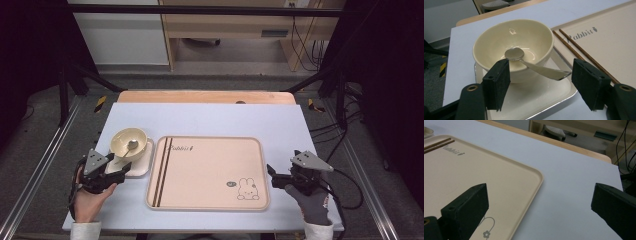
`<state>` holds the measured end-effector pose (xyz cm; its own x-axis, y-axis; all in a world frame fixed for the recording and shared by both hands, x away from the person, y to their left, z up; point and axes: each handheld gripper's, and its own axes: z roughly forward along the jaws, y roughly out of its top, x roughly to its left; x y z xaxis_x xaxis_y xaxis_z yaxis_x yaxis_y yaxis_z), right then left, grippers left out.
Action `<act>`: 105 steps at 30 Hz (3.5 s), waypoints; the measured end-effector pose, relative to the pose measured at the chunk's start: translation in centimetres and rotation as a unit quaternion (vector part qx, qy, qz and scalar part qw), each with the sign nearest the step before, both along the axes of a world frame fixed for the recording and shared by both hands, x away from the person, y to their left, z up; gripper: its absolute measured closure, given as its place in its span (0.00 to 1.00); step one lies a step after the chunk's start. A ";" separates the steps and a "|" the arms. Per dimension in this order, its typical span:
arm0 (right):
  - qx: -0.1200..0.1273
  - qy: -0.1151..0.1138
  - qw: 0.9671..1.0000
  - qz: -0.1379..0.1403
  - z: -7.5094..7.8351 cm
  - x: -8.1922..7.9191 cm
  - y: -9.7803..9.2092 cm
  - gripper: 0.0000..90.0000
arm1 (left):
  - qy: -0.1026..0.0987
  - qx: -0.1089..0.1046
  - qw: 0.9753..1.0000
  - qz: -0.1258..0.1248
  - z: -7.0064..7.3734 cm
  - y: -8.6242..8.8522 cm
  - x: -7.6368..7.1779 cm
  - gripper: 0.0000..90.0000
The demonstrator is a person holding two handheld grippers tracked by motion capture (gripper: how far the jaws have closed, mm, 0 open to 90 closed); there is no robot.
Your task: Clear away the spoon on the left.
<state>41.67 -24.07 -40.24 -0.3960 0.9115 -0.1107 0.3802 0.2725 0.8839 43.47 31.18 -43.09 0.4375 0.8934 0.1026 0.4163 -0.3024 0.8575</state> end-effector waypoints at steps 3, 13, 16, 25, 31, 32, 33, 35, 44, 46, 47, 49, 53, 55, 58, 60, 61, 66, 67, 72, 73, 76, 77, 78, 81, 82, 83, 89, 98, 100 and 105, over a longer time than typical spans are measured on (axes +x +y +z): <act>-0.001 0.001 1.000 0.001 0.0 0.0 0.1 0.02 | -0.002 0.006 1.000 0.002 -0.1 -0.1 0.1 0.39; -0.007 0.005 1.000 0.003 -0.4 0.3 0.4 0.02 | -0.009 -0.001 1.000 0.004 0.1 0.4 0.0 0.61; -0.006 0.009 1.000 0.005 -0.5 0.3 0.6 0.02 | -0.008 -0.006 1.000 0.004 0.2 0.5 -0.1 0.66; -0.007 0.009 1.000 0.005 -0.5 0.4 0.5 0.02 | -0.018 -0.014 1.000 0.011 0.6 0.7 -0.5 0.81; -0.010 0.011 1.000 0.006 -0.6 0.4 0.6 0.02 | -0.019 -0.020 0.999 0.019 0.7 0.8 -0.7 0.89; -0.012 0.011 1.000 0.005 -0.6 0.4 0.6 0.02 | -0.020 -0.019 0.999 0.020 0.7 0.8 -0.7 0.90; -0.011 0.011 1.000 0.005 -0.6 0.4 0.6 0.02 | -0.022 -0.016 0.999 0.022 0.7 0.7 -0.7 0.90; -0.010 0.011 1.000 0.005 -0.6 0.4 0.6 0.02 | -0.022 -0.015 0.999 0.024 0.7 0.7 -0.7 0.92; -0.011 0.014 1.000 0.006 -0.7 0.5 0.7 0.01 | -0.029 -0.031 0.999 0.022 1.1 0.8 -1.2 0.96; -0.013 0.014 1.000 0.006 -0.7 0.5 0.7 0.01 | -0.031 -0.032 0.999 0.022 1.2 0.9 -1.3 0.96; -0.013 0.014 1.000 0.006 -0.7 0.5 0.7 0.01 | -0.033 -0.034 0.999 0.023 1.3 0.9 -1.3 0.97; -0.013 0.012 1.000 0.005 -0.6 0.4 0.6 0.01 | -0.036 -0.035 0.998 0.023 1.6 0.9 -1.5 0.98; -0.012 0.011 1.000 0.005 -0.6 0.4 0.6 0.02 | -0.038 -0.044 0.998 0.024 1.8 0.9 -1.6 0.98; -0.013 0.011 1.000 0.007 -0.6 0.5 0.6 0.01 | -0.037 -0.046 0.998 0.024 1.8 0.8 -1.7 0.98; -0.014 0.015 1.000 0.008 -0.7 0.5 0.7 0.01 | -0.042 -0.049 0.998 0.023 2.0 0.6 -1.8 0.98; -0.012 0.015 1.000 0.007 -0.7 0.5 0.7 0.01 | -0.048 -0.052 0.997 0.024 2.2 0.6 -1.9 0.98; -0.012 0.015 1.000 0.007 -0.7 0.5 0.7 0.01 | -0.048 -0.052 0.997 0.024 2.2 0.6 -1.9 0.98; -0.014 0.013 1.000 0.007 -0.6 0.4 0.6 0.01 | -0.065 -0.061 0.996 0.028 2.9 0.6 -2.6 0.99; -0.014 0.013 1.000 0.007 -0.6 0.4 0.6 0.01 | -0.065 -0.061 0.996 0.028 2.9 0.6 -2.6 0.99; -0.014 0.013 1.000 0.007 -0.6 0.4 0.5 0.01 | -0.083 -0.070 0.994 0.028 3.7 0.6 -3.2 0.99; -0.014 0.013 1.000 0.007 -0.6 0.4 0.5 0.01 | -0.083 -0.070 0.994 0.028 3.7 0.6 -3.2 0.99; -0.013 0.013 1.000 0.008 -0.6 0.4 0.6 0.01 | -0.092 -0.073 0.993 0.026 4.1 0.4 -3.6 0.99; -0.013 0.013 1.000 0.008 -0.6 0.4 0.6 0.01 | -0.094 -0.073 0.993 0.025 4.3 0.4 -3.7 0.99; -0.011 0.014 1.000 0.008 -0.5 0.3 0.5 0.01 | -0.103 -0.073 0.992 0.024 4.6 0.3 -4.0 0.99; -0.010 0.012 1.000 0.008 -0.5 0.3 0.5 0.01 | -0.110 -0.076 0.991 0.021 4.9 0.2 -4.2 0.99; -0.010 0.012 1.000 0.008 -0.5 0.3 0.5 0.01 | -0.116 -0.079 0.990 0.020 5.1 0.1 -4.5 0.99; -0.010 0.013 1.000 0.008 -0.5 0.4 0.5 0.01 | -0.116 -0.079 0.990 0.020 5.1 0.1 -4.5 0.99; -0.012 0.013 1.000 0.009 -0.5 0.4 0.5 0.01 | -0.130 -0.090 0.987 0.015 6.0 -0.1 -5.2 0.99; -0.012 0.014 1.000 0.010 -0.6 0.4 0.6 0.01 | -0.148 -0.097 0.984 -0.001 6.9 -0.7 -6.1 0.99; -0.010 0.014 1.000 0.010 -0.5 0.3 0.5 0.01 | -0.149 -0.100 0.984 -0.007 7.0 -1.1 -6.2 0.99; -0.010 0.015 1.000 0.009 -0.5 0.4 0.5 0.01 | -0.148 -0.093 0.985 -0.018 7.0 -1.9 -6.2 0.99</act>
